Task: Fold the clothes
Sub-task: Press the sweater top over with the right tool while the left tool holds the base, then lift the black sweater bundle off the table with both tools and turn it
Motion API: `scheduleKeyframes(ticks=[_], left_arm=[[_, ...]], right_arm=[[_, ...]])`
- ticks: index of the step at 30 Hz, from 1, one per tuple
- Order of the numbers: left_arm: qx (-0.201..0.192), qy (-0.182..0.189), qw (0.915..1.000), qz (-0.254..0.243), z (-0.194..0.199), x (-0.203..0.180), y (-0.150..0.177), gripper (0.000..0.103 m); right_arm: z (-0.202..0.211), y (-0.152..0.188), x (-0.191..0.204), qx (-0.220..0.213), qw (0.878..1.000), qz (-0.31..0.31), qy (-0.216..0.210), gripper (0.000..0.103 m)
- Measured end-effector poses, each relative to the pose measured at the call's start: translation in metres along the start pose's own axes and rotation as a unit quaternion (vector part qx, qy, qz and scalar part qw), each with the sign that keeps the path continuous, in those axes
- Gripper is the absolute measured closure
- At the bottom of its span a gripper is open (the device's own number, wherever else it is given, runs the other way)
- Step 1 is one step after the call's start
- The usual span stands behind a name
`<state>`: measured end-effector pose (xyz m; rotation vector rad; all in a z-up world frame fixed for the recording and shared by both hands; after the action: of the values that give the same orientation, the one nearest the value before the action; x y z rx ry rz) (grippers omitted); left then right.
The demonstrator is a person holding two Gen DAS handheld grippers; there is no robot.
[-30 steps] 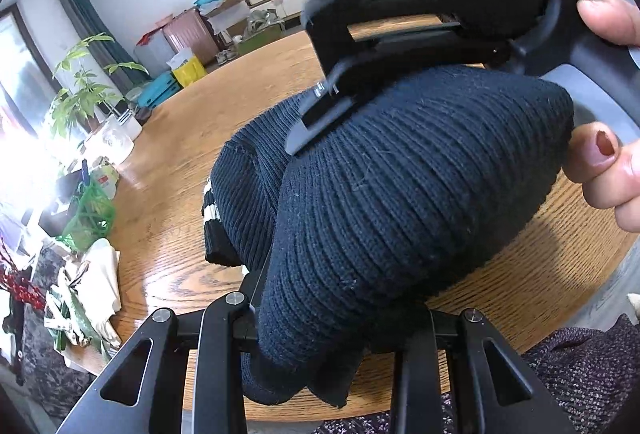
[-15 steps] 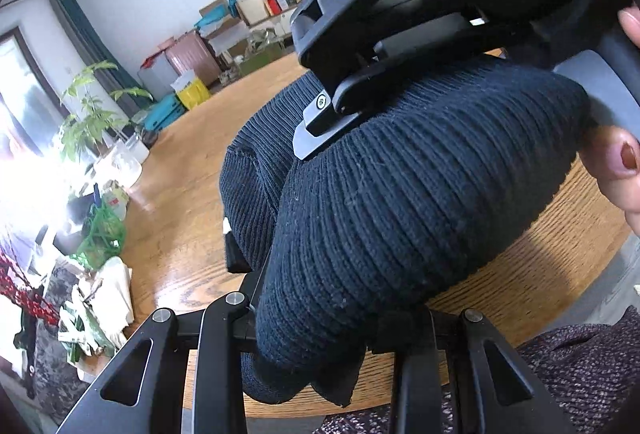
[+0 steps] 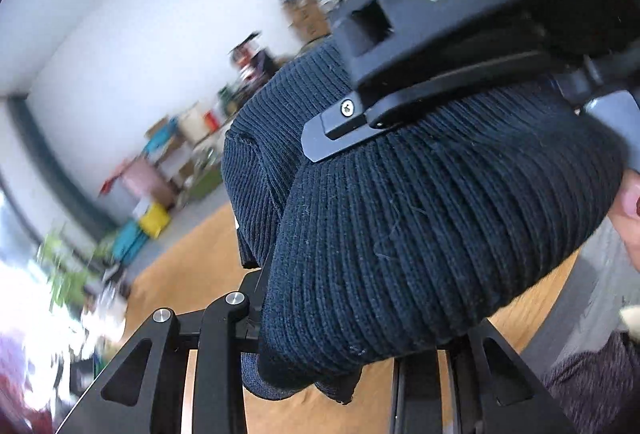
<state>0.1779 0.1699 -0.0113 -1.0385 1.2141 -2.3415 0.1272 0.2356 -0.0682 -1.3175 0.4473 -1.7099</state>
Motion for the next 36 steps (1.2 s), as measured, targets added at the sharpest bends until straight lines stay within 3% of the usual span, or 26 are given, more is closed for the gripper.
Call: scheduleKeyframes(ticks=[5, 9, 20, 25, 28, 30, 32, 34, 36], left_arm=[[-0.028, 0.014, 0.9989, -0.034, -0.035, -0.023, -0.049, 0.069], [-0.047, -0.004, 0.9978, -0.047, -0.071, -0.019, -0.086, 0.069], [-0.083, -0.082, 0.9910, -0.065, -0.172, 0.012, -0.219, 0.069], [-0.049, -0.107, 0.9921, -0.043, -0.233, -0.004, -0.255, 0.069], [-0.005, -0.083, 0.9960, -0.032, -0.272, -0.038, -0.245, 0.069], [0.033, -0.054, 0.9973, -0.038, -0.297, -0.068, -0.229, 0.069], [0.058, -0.053, 0.9950, -0.062, -0.313, -0.094, -0.210, 0.068], [0.048, -0.081, 0.9917, -0.088, -0.312, -0.107, -0.203, 0.067], [0.042, -0.091, 0.9904, -0.095, -0.310, -0.114, -0.201, 0.067]], right_arm=[[0.032, -0.044, -0.033, -0.061, 0.997, -0.016, 0.031, 0.047], [0.037, -0.085, -0.059, -0.092, 0.995, -0.003, 0.040, 0.047], [-0.006, -0.274, -0.116, -0.105, 0.993, 0.048, -0.008, 0.048], [-0.029, -0.344, -0.158, -0.099, 0.994, 0.035, -0.018, 0.048], [-0.052, -0.358, -0.207, -0.068, 0.998, -0.006, 0.004, 0.048], [-0.068, -0.350, -0.249, -0.038, 0.998, -0.034, 0.037, 0.048], [-0.079, -0.333, -0.287, -0.009, 0.996, -0.055, 0.075, 0.048], [-0.088, -0.317, -0.321, 0.014, 0.992, -0.076, 0.099, 0.050], [-0.089, -0.316, -0.335, 0.006, 0.992, -0.091, 0.083, 0.050]])
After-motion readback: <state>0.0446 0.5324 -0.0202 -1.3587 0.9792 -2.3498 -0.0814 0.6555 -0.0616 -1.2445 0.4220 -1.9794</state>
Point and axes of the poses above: each gripper's, at about its wrist camera, not at the fingertips, and z roughly against the way its jaws point, x to its left, y to its underside, the point moved 3 cm from there along -z, roughly the way its jaws point, and after that the axes turned 9 degrees about -x, right-handed, at the moved point
